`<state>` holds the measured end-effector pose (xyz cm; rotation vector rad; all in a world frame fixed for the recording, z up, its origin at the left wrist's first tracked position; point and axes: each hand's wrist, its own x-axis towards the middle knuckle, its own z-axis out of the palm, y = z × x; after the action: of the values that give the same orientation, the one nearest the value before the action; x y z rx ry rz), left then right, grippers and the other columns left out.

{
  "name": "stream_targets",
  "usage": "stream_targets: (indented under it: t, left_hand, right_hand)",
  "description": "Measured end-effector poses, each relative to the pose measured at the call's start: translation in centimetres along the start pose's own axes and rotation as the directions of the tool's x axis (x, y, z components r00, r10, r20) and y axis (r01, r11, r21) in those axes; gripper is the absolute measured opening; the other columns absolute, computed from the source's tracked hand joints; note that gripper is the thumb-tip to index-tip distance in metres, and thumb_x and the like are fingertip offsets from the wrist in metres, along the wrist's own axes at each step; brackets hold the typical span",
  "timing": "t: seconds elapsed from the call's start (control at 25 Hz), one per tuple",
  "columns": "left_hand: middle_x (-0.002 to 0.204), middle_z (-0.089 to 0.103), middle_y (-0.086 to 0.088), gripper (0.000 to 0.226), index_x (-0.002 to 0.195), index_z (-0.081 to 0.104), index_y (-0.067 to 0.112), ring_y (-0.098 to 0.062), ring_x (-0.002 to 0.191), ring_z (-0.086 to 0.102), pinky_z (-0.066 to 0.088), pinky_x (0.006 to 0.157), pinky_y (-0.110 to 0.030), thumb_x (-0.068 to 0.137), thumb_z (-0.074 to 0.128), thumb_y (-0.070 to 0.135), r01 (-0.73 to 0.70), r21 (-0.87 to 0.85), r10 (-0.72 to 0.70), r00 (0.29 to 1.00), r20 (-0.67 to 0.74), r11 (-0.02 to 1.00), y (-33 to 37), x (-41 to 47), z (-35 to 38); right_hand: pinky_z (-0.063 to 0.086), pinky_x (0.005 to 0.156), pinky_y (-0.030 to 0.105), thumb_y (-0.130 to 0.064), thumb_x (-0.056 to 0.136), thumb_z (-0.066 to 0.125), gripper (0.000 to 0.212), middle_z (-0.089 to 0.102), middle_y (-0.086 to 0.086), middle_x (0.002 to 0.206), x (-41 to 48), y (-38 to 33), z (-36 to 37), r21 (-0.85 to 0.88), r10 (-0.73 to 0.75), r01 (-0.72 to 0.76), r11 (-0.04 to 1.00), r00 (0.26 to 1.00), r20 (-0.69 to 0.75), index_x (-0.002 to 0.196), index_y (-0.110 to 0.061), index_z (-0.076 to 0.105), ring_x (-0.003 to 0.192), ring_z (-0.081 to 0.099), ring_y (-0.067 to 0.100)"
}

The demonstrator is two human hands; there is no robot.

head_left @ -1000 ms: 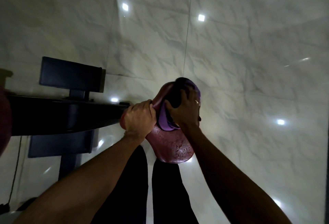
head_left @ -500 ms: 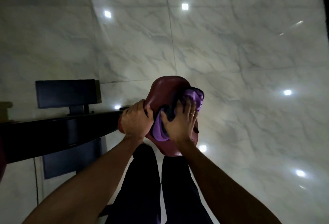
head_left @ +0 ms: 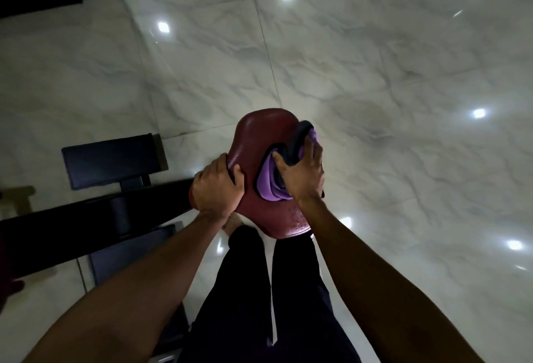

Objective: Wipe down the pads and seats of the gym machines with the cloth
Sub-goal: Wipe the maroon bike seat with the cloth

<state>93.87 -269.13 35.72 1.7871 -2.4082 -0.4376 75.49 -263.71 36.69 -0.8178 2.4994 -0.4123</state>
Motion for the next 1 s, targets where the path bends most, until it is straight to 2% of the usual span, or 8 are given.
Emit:
stream_targets:
  t: [0.2,0.44,0.56,0.68,0.76,0.8,0.88,1.0]
  left_hand:
    - [0.097,0.073,-0.011,0.042,0.116,0.066,0.005,-0.03,0.079,0.069,0.051,0.07,-0.038,0.097,0.046,0.036,-0.017,0.0,0.017,1.0,0.008,1.0,0.3,-0.1,-0.4]
    - [0.096,0.072,-0.013,0.039,0.115,0.065,0.005,-0.034,0.079,0.068,0.05,0.068,-0.04,0.096,0.046,0.032,-0.036,0.041,0.035,0.999,0.019,0.999,0.0,0.1,0.0]
    - [0.094,0.072,-0.012,0.037,0.114,0.066,0.005,-0.034,0.077,0.068,0.05,0.067,-0.04,0.096,0.047,0.032,-0.036,0.052,0.035,0.999,0.015,0.998,0.1,0.0,0.0]
    - [0.095,0.072,-0.013,0.038,0.114,0.066,0.005,-0.033,0.077,0.068,0.05,0.067,-0.04,0.097,0.045,0.032,-0.036,0.052,0.034,0.999,0.032,0.998,0.3,0.0,-0.2]
    - [0.097,0.072,-0.013,0.039,0.115,0.065,0.004,-0.033,0.078,0.068,0.05,0.068,-0.039,0.098,0.045,0.033,-0.032,0.059,0.029,0.999,0.043,0.998,0.4,0.0,-0.3]
    - [0.096,0.072,-0.013,0.039,0.115,0.065,0.004,-0.033,0.078,0.068,0.05,0.067,-0.039,0.098,0.044,0.033,-0.032,0.058,0.029,0.998,0.055,0.998,0.4,0.1,-0.4]
    - [0.095,0.071,-0.014,0.04,0.115,0.064,0.004,-0.035,0.077,0.067,0.05,0.066,-0.039,0.098,0.043,0.033,-0.041,0.061,0.037,0.997,0.066,0.997,0.5,0.1,-0.4]
    - [0.096,0.07,-0.015,0.042,0.117,0.063,0.003,-0.037,0.078,0.067,0.05,0.066,-0.04,0.1,0.04,0.034,-0.066,0.058,0.061,0.994,0.087,0.996,0.2,0.2,-0.3]
  right_hand:
    - [0.049,0.101,0.053,-0.066,0.08,0.072,0.1,0.035,0.008,0.155,-7.1,4.5,-0.8,0.107,0.141,-0.141,0.984,0.99,0.011,0.157,-0.02,0.029,0.129,0.052,0.041]
    - [0.029,0.118,0.052,-0.07,0.085,0.062,0.094,0.016,0.016,0.166,-0.1,-1.4,-0.3,-0.088,0.001,0.008,0.996,0.995,0.102,0.158,-0.02,0.029,0.148,0.027,0.039]
    - [0.039,0.112,0.052,-0.067,0.084,0.062,0.087,0.028,0.013,0.162,-2.1,0.9,0.1,0.006,-0.073,0.073,0.997,0.997,0.019,0.153,-0.02,0.038,0.141,0.039,0.038]
    - [0.047,0.104,0.054,-0.062,0.086,0.066,0.082,0.033,0.005,0.158,-5.9,5.1,-0.1,0.163,0.104,-0.097,0.982,0.994,-0.037,0.152,-0.022,0.038,0.13,0.051,0.039]
    - [0.038,0.111,0.058,-0.059,0.089,0.063,0.081,0.029,0.01,0.162,-6.3,4.3,0.7,0.105,0.169,-0.164,0.981,0.985,-0.041,0.154,-0.018,0.038,0.138,0.044,0.043]
    - [0.028,0.118,0.061,-0.059,0.089,0.059,0.08,0.027,0.014,0.163,-6.2,3.0,1.3,0.045,0.13,-0.128,0.991,0.99,-0.045,0.153,-0.016,0.04,0.145,0.034,0.043]
    - [0.005,0.122,0.065,-0.059,0.088,0.051,0.076,0.026,0.017,0.164,-6.8,0.3,2.7,-0.095,-0.081,0.081,0.992,0.997,-0.002,0.151,-0.017,0.045,0.152,0.018,0.043]
    - [0.014,0.12,0.067,-0.054,0.087,0.053,0.068,0.033,0.013,0.162,-9.8,0.4,4.4,-0.138,-0.368,0.374,0.917,0.927,0.07,0.148,-0.024,0.049,0.153,0.019,0.039]
